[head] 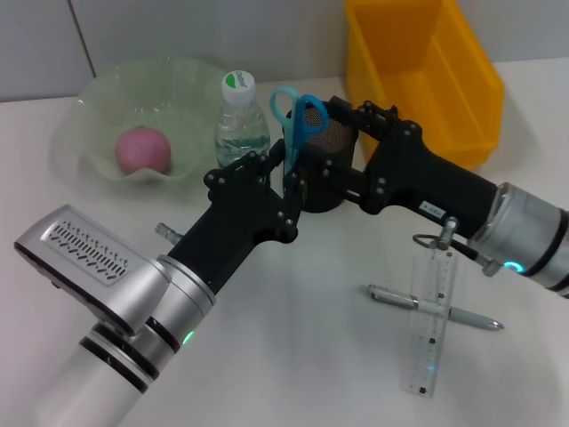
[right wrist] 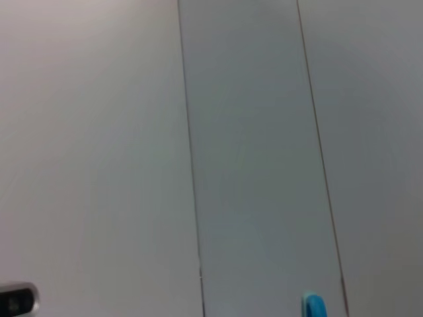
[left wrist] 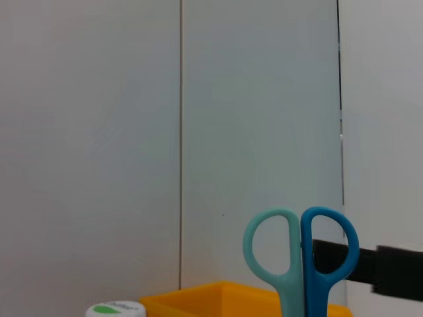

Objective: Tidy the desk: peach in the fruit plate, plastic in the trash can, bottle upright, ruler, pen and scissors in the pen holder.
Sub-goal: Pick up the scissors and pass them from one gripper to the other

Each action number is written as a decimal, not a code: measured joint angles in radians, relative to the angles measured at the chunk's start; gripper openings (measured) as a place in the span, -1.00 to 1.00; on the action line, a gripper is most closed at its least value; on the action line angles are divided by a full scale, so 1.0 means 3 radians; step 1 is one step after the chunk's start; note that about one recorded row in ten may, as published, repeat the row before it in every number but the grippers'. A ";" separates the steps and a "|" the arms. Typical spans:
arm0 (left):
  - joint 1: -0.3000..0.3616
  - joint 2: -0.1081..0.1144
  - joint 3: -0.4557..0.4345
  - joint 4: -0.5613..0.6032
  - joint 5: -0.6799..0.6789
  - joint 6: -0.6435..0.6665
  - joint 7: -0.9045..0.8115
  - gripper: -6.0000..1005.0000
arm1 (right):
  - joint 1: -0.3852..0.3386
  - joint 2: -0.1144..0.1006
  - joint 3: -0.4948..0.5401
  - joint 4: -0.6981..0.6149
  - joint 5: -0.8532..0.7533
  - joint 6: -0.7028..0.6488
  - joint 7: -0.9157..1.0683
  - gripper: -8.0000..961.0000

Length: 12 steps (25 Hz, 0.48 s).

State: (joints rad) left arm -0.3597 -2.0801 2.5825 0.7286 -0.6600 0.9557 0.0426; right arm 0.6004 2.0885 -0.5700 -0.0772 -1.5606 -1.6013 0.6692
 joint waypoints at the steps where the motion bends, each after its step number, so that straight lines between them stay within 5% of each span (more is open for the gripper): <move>1: 0.0000 0.0000 0.0000 0.0000 -0.0003 -0.0004 0.0000 -0.52 | 0.0034 0.0001 0.0025 0.0076 0.0036 0.0061 -0.0063 0.52; 12: 0.0006 0.0000 0.0016 0.0000 -0.0012 -0.0006 0.0117 -0.52 | 0.0151 0.0013 0.0074 0.0279 0.0079 0.0168 -0.0217 0.52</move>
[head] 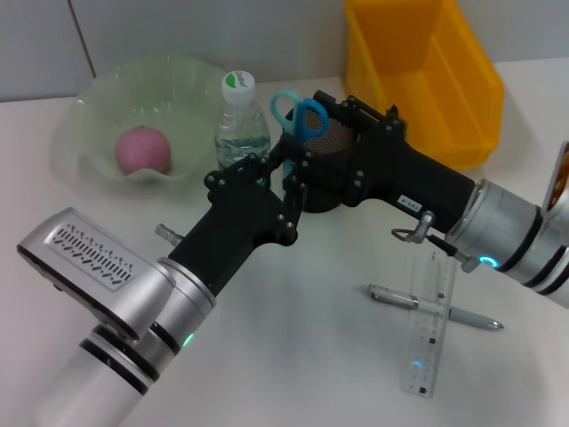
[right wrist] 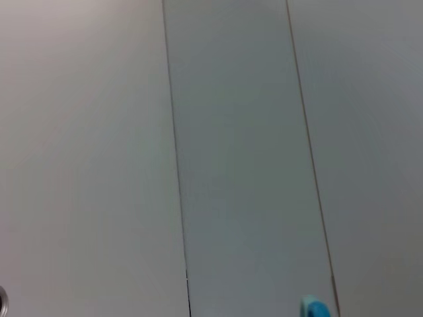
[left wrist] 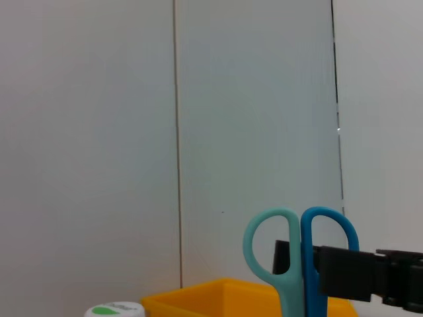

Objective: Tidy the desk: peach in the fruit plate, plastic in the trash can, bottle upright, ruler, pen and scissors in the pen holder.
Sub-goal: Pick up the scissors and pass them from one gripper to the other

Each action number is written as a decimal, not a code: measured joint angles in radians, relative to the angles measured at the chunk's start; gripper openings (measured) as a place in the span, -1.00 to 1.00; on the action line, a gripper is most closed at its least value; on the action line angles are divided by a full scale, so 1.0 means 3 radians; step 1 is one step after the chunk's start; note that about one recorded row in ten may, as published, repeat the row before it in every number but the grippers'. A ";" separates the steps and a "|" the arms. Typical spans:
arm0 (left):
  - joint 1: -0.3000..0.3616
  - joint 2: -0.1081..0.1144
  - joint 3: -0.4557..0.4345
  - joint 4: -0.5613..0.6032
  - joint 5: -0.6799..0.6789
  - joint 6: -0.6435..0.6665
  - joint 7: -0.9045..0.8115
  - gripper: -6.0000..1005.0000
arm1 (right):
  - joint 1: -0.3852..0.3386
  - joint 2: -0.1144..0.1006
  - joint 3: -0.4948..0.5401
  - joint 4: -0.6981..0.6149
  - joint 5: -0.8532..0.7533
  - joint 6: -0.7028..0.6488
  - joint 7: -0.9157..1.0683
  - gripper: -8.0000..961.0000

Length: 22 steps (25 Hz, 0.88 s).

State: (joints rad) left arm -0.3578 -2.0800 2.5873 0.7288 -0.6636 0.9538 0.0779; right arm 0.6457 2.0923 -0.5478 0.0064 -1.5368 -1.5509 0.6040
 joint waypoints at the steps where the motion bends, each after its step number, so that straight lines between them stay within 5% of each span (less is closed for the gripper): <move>1: 0.0001 0.0000 0.0004 0.0001 -0.0004 0.0000 0.0010 -0.52 | 0.0011 0.0000 0.0002 0.0017 0.0000 0.0008 -0.0017 0.52; 9: 0.0001 0.0000 0.0007 -0.0011 -0.0012 0.0001 0.0021 -0.52 | 0.0027 0.0000 0.0055 0.0060 -0.0008 0.0016 -0.0031 0.52; 19: 0.0004 0.0000 0.0031 0.0002 -0.0012 0.0007 0.0090 -0.52 | 0.0012 0.0000 0.0056 0.0074 0.0000 0.0063 -0.0045 -0.36; 22: 0.0005 0.0000 0.0033 0.0003 -0.0013 0.0007 0.0093 -0.52 | 0.0020 0.0000 0.0064 0.0099 -0.0001 0.0076 -0.0075 -0.42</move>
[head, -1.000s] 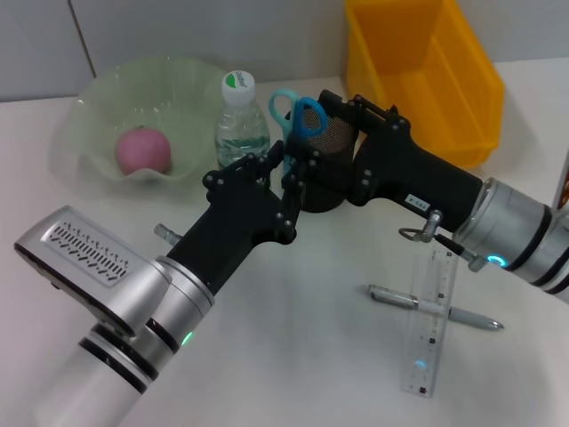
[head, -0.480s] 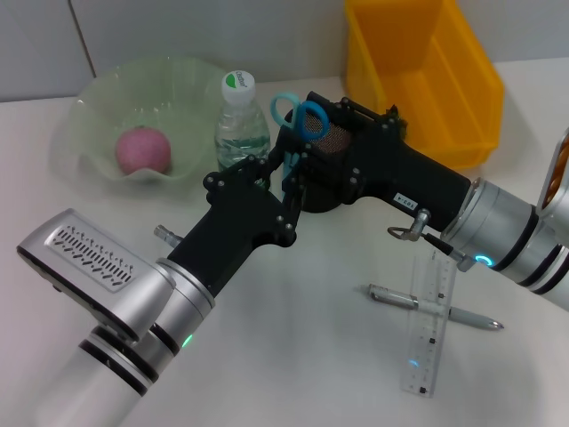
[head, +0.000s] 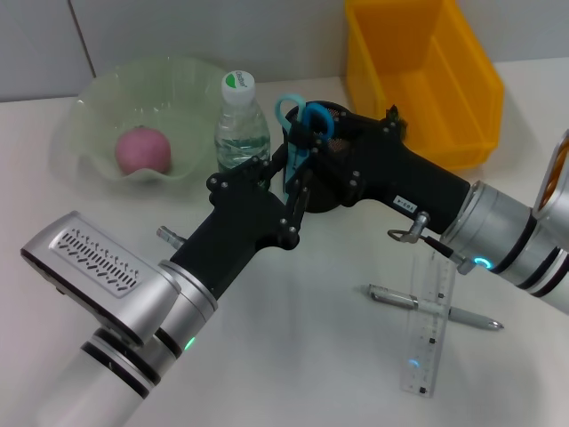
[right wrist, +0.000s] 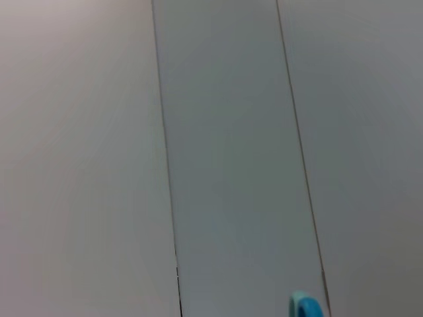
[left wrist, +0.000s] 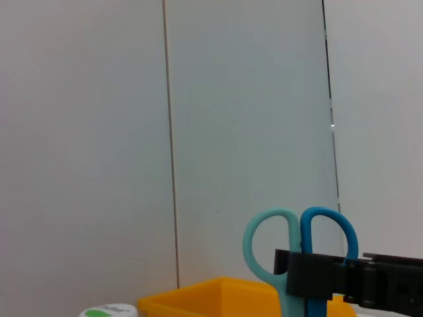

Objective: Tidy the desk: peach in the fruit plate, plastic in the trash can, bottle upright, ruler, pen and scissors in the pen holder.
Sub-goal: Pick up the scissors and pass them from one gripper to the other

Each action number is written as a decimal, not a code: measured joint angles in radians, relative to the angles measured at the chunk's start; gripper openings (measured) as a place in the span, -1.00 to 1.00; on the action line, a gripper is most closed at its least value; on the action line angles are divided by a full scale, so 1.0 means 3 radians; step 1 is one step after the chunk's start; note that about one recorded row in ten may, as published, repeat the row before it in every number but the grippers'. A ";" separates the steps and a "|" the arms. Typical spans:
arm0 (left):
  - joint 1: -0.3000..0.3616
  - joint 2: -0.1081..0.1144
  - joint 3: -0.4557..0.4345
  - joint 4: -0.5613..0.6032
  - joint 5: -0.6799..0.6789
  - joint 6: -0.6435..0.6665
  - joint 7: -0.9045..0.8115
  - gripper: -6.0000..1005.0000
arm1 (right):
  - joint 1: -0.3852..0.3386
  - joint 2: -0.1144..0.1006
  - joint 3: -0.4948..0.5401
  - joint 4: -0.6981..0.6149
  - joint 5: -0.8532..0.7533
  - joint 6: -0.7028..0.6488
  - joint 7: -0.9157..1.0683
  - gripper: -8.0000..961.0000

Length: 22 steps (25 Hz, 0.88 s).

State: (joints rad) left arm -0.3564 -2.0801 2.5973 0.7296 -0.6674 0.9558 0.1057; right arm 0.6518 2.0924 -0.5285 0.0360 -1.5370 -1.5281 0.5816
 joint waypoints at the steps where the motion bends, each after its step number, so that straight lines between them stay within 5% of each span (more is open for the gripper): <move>1: 0.0000 0.0000 0.0002 0.0001 0.0000 0.0000 0.0000 -0.52 | 0.0004 0.0000 0.0006 0.0021 0.0000 0.0002 -0.0032 -0.44; 14: 0.0002 0.0000 0.0009 0.0002 0.0000 -0.0004 0.0001 -0.51 | 0.0026 0.0000 0.0024 0.0115 0.0000 -0.0012 -0.0178 -0.53; 17: 0.0002 0.0001 0.0018 0.0002 -0.0003 -0.0005 0.0001 -0.51 | 0.0026 0.0000 0.0041 0.0139 0.0000 -0.0007 -0.0179 -0.79; 22: 0.0002 0.0000 0.0030 0.0002 -0.0004 -0.0007 0.0001 -0.51 | 0.0026 0.0000 0.0068 0.0147 -0.0003 0.0017 -0.0151 -0.81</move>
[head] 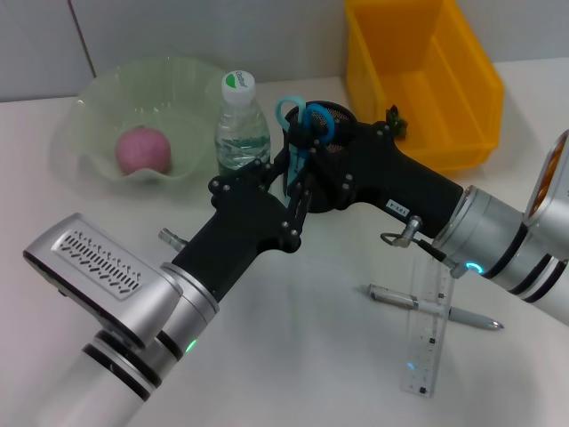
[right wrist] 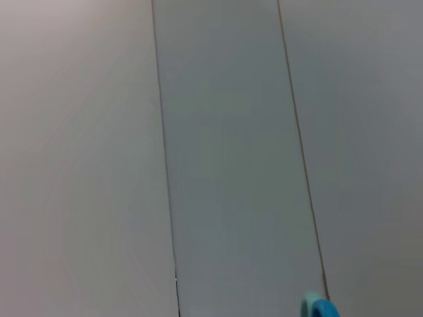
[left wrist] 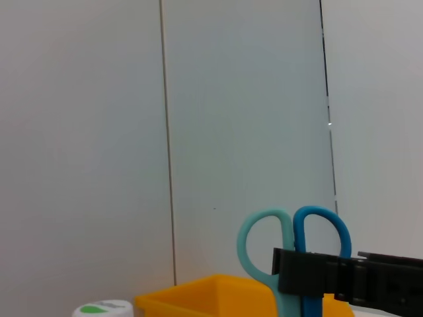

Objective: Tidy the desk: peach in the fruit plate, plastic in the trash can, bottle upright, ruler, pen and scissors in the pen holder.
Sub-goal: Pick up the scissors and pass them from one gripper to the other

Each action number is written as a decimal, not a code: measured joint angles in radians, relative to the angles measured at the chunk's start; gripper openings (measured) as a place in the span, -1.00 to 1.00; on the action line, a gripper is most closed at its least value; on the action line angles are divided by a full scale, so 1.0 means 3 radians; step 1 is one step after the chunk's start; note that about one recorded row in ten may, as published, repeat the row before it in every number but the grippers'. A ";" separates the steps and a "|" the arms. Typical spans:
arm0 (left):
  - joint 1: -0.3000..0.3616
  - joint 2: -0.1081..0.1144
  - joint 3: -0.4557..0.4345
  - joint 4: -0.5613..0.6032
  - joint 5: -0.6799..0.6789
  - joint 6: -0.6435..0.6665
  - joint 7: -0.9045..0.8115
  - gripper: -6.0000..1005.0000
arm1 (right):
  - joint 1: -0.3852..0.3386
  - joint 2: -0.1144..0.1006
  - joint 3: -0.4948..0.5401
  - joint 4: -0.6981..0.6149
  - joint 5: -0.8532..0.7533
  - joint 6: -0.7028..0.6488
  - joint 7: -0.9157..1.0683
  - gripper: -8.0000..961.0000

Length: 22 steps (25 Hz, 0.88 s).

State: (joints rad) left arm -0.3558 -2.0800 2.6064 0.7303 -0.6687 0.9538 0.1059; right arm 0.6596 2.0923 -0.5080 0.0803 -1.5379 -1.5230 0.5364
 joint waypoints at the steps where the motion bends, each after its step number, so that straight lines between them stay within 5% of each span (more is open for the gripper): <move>1: 0.0000 0.0000 0.0002 0.0000 0.0001 0.0000 0.0000 -0.51 | 0.0000 0.0000 0.0000 0.0000 0.0000 0.0002 0.0002 -0.81; 14: -0.0004 -0.0002 0.0063 -0.0007 0.0044 0.0000 -0.0031 -0.51 | -0.0028 0.0000 0.0007 -0.0007 0.0003 0.0013 0.0004 -0.82; 22: 0.0012 -0.0001 0.0046 -0.0056 0.0043 0.0001 -0.0227 -0.09 | -0.0041 -0.0013 0.0126 -0.0072 0.0003 -0.0025 -0.0005 -0.82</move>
State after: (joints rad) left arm -0.3522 -2.0802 2.6204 0.7136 -0.6557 0.9542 0.0377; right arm 0.6473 2.0883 -0.4702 0.0588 -1.5370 -1.5305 0.5349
